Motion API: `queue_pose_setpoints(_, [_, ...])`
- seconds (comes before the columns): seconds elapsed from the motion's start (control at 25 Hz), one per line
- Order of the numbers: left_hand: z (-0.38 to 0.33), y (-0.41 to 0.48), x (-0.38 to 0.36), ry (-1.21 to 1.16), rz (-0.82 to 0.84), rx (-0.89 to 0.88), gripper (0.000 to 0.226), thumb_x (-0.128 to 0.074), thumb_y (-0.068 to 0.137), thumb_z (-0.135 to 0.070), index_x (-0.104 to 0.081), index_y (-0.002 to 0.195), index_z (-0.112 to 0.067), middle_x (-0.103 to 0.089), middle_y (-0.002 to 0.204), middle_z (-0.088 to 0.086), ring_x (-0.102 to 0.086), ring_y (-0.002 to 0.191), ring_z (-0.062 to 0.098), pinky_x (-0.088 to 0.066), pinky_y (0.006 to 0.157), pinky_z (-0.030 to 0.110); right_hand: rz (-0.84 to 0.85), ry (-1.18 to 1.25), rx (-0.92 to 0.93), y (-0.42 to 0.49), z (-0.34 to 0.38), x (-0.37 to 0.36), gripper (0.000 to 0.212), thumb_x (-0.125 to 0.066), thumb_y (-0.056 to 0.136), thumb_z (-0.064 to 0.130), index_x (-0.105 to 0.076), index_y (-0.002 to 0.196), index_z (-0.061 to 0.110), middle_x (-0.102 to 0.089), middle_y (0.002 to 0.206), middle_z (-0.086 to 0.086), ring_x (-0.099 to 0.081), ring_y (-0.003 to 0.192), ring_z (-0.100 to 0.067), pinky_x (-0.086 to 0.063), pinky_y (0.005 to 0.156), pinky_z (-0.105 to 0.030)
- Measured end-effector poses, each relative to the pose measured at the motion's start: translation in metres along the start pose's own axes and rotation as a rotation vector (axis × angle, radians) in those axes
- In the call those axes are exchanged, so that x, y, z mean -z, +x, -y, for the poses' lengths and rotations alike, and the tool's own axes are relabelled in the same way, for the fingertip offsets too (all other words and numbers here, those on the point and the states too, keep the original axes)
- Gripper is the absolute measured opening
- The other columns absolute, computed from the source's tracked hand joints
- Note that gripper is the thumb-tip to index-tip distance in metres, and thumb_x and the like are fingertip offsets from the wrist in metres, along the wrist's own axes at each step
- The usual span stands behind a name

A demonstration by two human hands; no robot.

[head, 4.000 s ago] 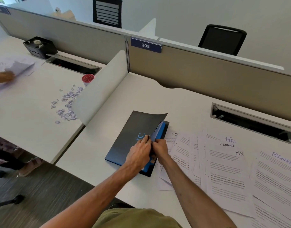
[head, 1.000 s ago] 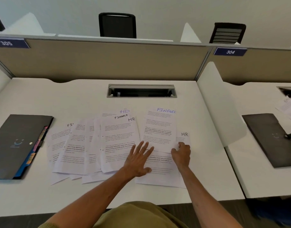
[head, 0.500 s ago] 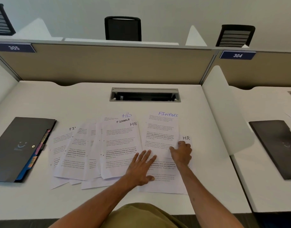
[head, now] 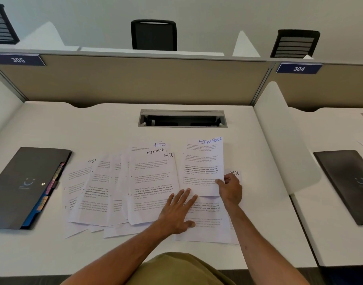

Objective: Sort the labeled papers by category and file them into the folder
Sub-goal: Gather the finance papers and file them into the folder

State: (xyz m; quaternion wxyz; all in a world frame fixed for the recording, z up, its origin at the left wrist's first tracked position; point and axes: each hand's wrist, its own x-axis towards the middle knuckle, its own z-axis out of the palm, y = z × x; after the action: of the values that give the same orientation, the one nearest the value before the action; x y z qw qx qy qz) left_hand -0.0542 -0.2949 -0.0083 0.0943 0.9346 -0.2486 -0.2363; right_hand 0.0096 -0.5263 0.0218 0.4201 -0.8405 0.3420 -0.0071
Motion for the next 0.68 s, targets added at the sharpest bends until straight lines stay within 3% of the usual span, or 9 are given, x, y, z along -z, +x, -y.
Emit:
queue_pose_setpoints(0.24, [0.005,-0.002,0.007,-0.043,0.013,-0.026,0.094,-0.051,0.101,-0.067,0.005,0.170,-0.036,0.019,0.178,0.000,0.014,0.164,0.024,0.004,0.133,0.054,-0.005,-0.106,-0.009,-0.004,0.006,0.010,0.014,-0.074,0.091,0.029,-0.067,0.084,0.019,-0.070,0.080,0.007,-0.068,0.079,-0.025,-0.050,0.070,-0.032])
queue_pose_setpoints(0.48, [0.007,0.000,0.016,-0.048,-0.004,-0.053,0.079,-0.044,0.107,-0.059,-0.006,0.171,-0.032,0.007,0.179,0.003,0.005,0.166,0.027,0.001,0.134,0.051,-0.087,-0.290,0.113,-0.015,0.013,0.007,0.029,-0.060,0.096,0.017,-0.060,0.068,0.013,-0.066,0.067,-0.003,-0.062,0.062,-0.026,-0.045,0.055,-0.030])
queue_pose_setpoints(0.56, [0.006,0.000,0.018,-0.059,-0.002,-0.059,0.077,-0.044,0.108,-0.057,-0.008,0.171,-0.030,0.004,0.180,0.004,0.004,0.166,0.028,0.000,0.134,0.050,-0.150,-0.323,0.200,-0.020,0.016,0.008,0.021,-0.061,0.098,0.018,-0.079,0.087,0.019,-0.078,0.086,-0.004,-0.070,0.072,-0.029,-0.053,0.062,-0.033])
queue_pose_setpoints(0.64, [0.008,0.002,0.021,-0.066,-0.012,-0.064,0.076,-0.044,0.108,-0.055,-0.010,0.171,-0.028,0.001,0.180,0.004,0.003,0.166,0.028,-0.001,0.134,0.051,-0.202,-0.321,0.269,-0.026,0.020,0.010,0.023,-0.063,0.101,0.020,-0.081,0.115,0.020,-0.080,0.105,-0.004,-0.074,0.084,-0.031,-0.056,0.068,-0.033])
queue_pose_setpoints(0.68, [0.008,0.003,0.022,-0.068,-0.012,-0.064,0.076,-0.044,0.108,-0.054,-0.010,0.171,-0.027,0.001,0.180,0.005,0.002,0.166,0.028,-0.001,0.134,0.050,-0.222,-0.317,0.294,-0.028,0.022,0.011,0.024,-0.063,0.102,0.020,-0.079,0.121,0.020,-0.080,0.107,-0.005,-0.075,0.085,-0.031,-0.056,0.068,-0.033])
